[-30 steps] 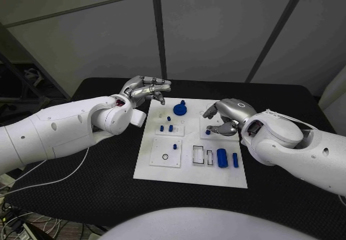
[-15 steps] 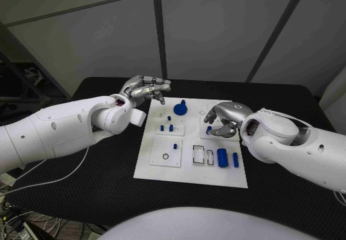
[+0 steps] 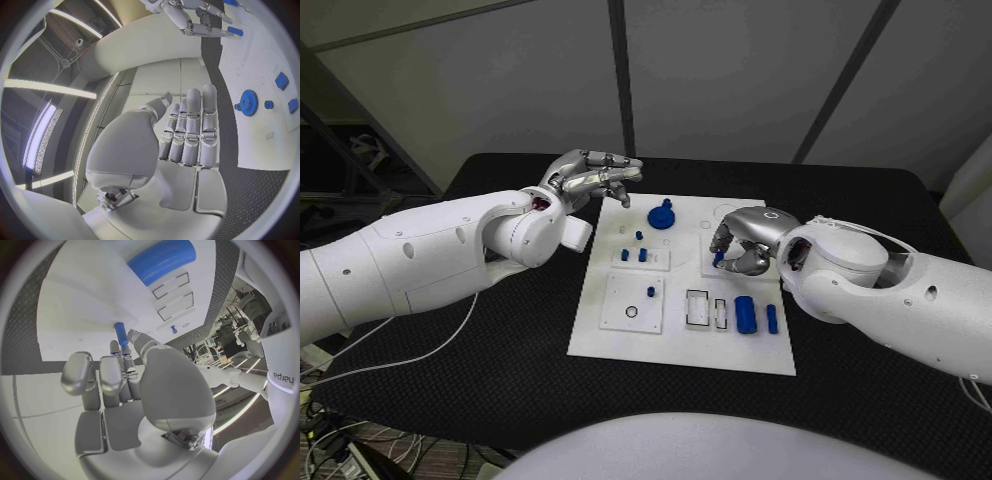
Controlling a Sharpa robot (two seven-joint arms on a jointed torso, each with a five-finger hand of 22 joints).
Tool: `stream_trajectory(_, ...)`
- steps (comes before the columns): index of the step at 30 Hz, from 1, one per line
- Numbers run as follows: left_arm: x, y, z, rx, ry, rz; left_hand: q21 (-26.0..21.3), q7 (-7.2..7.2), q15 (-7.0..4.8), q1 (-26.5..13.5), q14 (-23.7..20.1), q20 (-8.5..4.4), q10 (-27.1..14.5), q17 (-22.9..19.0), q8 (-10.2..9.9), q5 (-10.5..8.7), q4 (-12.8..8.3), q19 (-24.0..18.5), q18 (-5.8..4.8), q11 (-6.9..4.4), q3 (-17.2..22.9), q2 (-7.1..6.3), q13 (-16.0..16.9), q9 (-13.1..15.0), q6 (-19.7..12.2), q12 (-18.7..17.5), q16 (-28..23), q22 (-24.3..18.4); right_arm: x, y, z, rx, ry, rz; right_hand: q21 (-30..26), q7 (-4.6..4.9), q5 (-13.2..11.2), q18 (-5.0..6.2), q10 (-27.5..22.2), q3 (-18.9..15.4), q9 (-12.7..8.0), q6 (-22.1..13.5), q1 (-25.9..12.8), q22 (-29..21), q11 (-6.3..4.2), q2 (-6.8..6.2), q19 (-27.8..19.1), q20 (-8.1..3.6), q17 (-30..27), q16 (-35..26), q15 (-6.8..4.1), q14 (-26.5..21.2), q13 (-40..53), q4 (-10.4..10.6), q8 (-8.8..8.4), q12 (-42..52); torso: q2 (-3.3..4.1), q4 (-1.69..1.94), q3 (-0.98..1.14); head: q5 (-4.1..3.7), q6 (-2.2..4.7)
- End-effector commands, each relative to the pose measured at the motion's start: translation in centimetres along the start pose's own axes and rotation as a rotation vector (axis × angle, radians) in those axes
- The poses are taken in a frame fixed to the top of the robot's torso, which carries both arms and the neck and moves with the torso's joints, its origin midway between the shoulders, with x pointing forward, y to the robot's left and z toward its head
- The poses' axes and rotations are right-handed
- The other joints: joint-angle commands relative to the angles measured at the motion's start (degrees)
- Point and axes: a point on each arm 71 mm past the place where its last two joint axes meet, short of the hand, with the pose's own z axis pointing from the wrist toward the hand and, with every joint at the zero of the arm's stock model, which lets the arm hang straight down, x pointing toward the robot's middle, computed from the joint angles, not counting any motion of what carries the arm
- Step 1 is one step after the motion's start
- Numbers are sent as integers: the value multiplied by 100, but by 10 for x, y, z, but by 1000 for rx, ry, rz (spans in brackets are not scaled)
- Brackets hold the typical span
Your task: Assemble the parts on the task board
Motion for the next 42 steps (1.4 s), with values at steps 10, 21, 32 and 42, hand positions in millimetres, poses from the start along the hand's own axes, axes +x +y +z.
stream_trajectory(10,1,-2,0,12,8,-4,-24,45,5,-8,-42,-4,-27,-5,26,10,-18,-30,-28,-2,-25,48,-4,-5,6,19,-35,-9,5,0,4,2,15,-21,134,35,-26,-92,488,241,45,333,151,172,-87,178,116,-68,114,161,-83,137,21,-36,124,152,-1,-5,-3,11,-23)
stream_trajectory(21,0,-2,0,10,8,-4,-24,45,5,-8,-42,-4,-27,-5,26,10,-18,-30,-28,-2,-25,48,-4,-5,6,19,-35,-9,3,0,5,10,-26,-31,206,21,-248,-110,745,479,65,487,362,267,-141,274,153,-125,147,228,-130,145,58,-209,153,144,-3,2,-3,6,-36)
stream_trajectory(32,0,-2,0,9,7,-4,-29,45,6,-10,-41,-3,-24,-12,28,10,-16,-29,-27,-2,-27,56,-4,-7,6,27,-35,-12,-7,8,-11,-34,-120,-8,256,45,-250,-124,869,590,66,521,462,336,-143,282,176,-132,159,255,-133,145,106,-332,147,163,-13,-8,-5,7,-33)
stream_trajectory(42,1,-1,1,8,9,-4,-29,45,6,-10,-41,-3,-24,-12,28,10,-16,-29,-27,-2,-27,56,-4,-7,6,27,-35,-12,-24,31,-28,-106,-190,40,266,62,-229,-126,861,621,63,519,464,349,-130,263,179,-130,160,262,-129,143,113,-359,137,142,0,2,-1,11,-15)
